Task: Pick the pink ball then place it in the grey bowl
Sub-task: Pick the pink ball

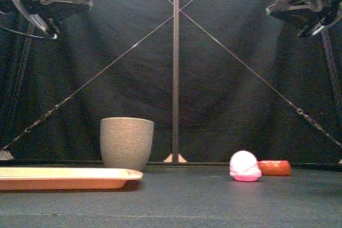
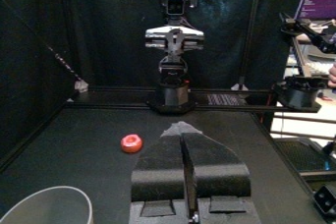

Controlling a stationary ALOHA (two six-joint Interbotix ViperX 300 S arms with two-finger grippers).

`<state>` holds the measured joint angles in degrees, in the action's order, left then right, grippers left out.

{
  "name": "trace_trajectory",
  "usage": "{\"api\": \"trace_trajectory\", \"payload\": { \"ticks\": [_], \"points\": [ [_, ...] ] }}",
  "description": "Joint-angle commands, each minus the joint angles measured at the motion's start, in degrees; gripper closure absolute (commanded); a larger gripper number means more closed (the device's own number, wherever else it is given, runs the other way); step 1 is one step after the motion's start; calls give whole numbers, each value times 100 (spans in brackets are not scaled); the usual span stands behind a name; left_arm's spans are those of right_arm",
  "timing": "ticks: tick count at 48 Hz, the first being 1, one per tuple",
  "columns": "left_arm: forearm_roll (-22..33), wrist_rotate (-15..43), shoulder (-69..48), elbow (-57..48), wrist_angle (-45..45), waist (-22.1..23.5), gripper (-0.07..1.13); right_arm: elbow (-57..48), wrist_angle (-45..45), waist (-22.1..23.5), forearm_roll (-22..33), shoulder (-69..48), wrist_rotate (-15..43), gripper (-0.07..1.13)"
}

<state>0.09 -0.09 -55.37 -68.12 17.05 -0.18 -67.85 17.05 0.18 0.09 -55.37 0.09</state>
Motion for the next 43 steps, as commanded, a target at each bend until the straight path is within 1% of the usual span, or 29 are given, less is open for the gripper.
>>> {"api": "trace_trajectory", "payload": {
  "ticks": [1, 6, 10, 11, 20, 21, 24, 27, 43],
  "points": [
    [35, -9, 70, 35, 35, 9, 100, 123, 9, 97, 9, 229, 35, 105],
    [26, 0, 70, 35, 35, 18, 100, 97, 9, 149, 9, 571, 35, 98],
    [35, 9, 70, 35, 35, 18, 100, 105, 9, 141, 9, 879, 35, 85],
    [26, 9, 70, 44, 35, 18, 100, 114, 26, 149, 18, 976, 44, 78],
    [35, 9, 70, 44, 53, 9, 100, 123, 167, 202, -114, 1485, 44, 25],
    [26, 9, 70, 44, 53, 9, 100, 132, 202, 220, -167, 1564, 44, 18],
    [35, 9, 70, 53, 53, 9, 100, 149, 246, 255, -281, 1714, 44, 7],
    [26, 9, 70, 53, 62, 9, 100, 167, 246, 290, -360, 1872, 44, 3],
    [26, 9, 70, 9, 97, 0, 100, 413, 220, 220, -343, 3331, 44, 3]
  ]
}}
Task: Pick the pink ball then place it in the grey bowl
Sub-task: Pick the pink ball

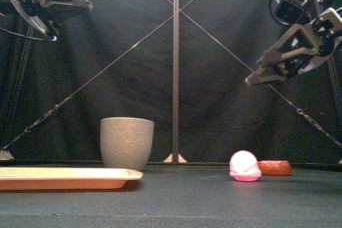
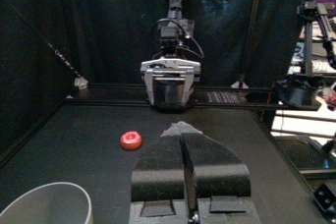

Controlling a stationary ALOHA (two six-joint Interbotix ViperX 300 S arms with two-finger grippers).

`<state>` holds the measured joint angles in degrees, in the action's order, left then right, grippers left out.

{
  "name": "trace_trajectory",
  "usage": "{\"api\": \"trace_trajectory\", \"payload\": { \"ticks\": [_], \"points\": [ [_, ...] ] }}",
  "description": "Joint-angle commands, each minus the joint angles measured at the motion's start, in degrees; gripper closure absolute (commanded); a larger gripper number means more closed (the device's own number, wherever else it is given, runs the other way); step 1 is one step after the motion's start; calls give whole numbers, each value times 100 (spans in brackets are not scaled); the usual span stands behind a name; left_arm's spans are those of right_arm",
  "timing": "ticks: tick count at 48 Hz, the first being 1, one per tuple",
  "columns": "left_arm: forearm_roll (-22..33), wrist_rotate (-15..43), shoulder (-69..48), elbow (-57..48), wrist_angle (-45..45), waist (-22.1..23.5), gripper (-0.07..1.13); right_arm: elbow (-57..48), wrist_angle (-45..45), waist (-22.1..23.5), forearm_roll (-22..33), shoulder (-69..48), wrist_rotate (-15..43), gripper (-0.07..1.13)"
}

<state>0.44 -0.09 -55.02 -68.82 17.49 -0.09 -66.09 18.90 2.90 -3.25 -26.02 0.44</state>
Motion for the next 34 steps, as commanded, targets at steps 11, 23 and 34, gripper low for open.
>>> {"api": "trace_trajectory", "payload": {
  "ticks": [11, 23, 34],
  "points": [
    [-9, 9, 35, 62, 53, -9, 100, 694, -132, -79, -62, 1521, 18, 3],
    [0, 0, 35, 0, 53, -9, 100, 1204, -694, -123, -88, 2461, 18, 3],
    [26, -9, 35, -62, 79, -9, 100, 1371, -940, -176, -88, 2742, 18, 4]
  ]
}}
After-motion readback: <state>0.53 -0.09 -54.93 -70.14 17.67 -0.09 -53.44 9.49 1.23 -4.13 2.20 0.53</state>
